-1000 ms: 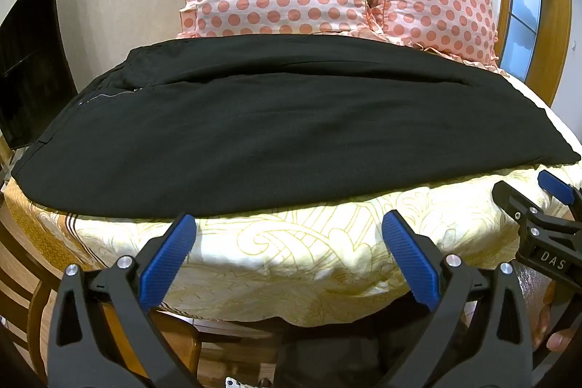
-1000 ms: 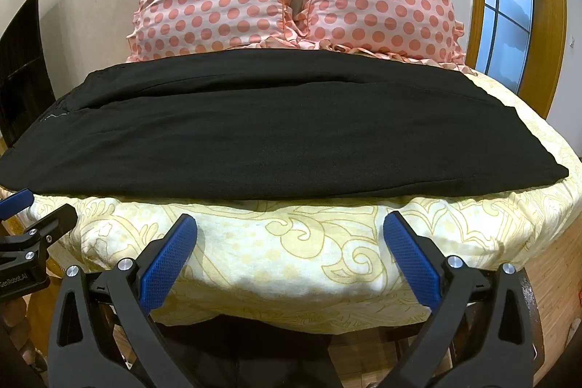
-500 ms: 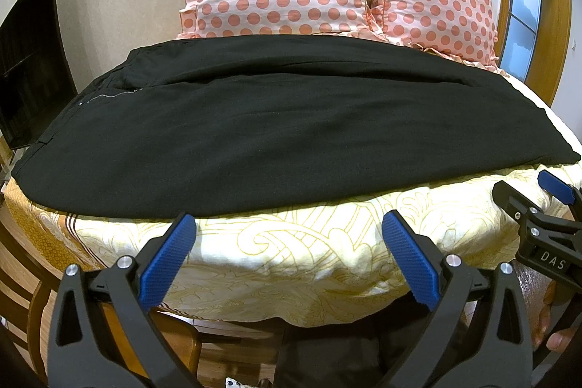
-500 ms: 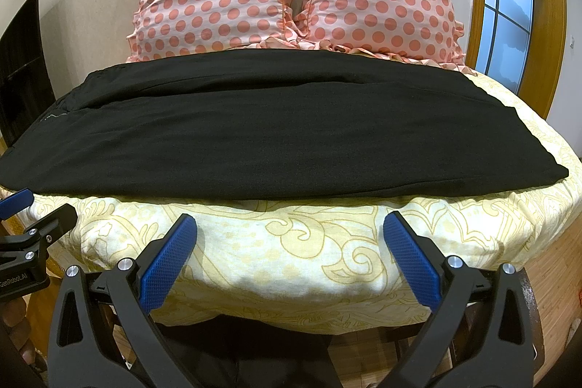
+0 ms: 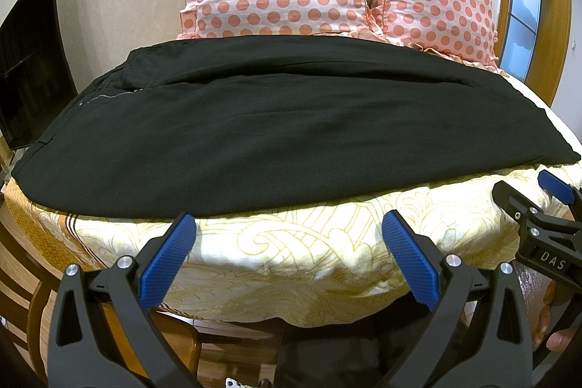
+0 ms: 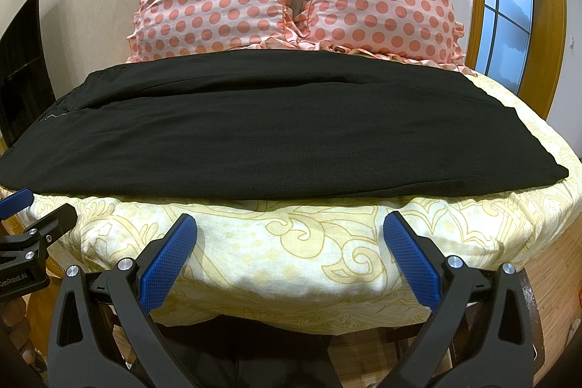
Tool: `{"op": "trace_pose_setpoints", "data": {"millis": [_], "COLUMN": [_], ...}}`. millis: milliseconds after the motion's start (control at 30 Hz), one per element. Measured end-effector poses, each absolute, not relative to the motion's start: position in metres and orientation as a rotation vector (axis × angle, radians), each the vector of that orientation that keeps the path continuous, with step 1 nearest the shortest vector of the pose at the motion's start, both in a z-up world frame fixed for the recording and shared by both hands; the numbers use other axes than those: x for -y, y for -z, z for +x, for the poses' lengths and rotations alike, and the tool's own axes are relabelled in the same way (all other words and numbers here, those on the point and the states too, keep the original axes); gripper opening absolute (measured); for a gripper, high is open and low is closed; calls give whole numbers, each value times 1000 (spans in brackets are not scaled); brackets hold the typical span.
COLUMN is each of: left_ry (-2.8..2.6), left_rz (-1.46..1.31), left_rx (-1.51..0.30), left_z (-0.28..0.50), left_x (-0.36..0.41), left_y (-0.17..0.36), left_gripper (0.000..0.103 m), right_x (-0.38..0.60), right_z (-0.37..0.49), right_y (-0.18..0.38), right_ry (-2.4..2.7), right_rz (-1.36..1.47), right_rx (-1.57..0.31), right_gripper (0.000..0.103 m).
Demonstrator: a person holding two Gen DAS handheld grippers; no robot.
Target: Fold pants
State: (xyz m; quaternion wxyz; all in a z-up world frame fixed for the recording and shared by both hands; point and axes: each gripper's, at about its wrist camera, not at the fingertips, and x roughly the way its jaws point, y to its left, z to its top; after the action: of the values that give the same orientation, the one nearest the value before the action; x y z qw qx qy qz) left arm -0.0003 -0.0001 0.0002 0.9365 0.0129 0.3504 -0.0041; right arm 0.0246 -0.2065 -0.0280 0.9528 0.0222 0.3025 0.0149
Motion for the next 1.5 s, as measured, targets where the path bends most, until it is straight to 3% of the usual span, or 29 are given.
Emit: {"op": "trace_pose_setpoints", "data": {"millis": [1500], "left_ry": [8], "left_rz": [26], "left_rx": [-714], "left_z": [0], "left_x": [0], "left_y": [0], "left_gripper": [101], "right_x": [206], "right_z": [24], "right_y": [24], "right_ry": [-29], "right_rz": [38], "right_rx": [-613], "right_gripper": [102]}}
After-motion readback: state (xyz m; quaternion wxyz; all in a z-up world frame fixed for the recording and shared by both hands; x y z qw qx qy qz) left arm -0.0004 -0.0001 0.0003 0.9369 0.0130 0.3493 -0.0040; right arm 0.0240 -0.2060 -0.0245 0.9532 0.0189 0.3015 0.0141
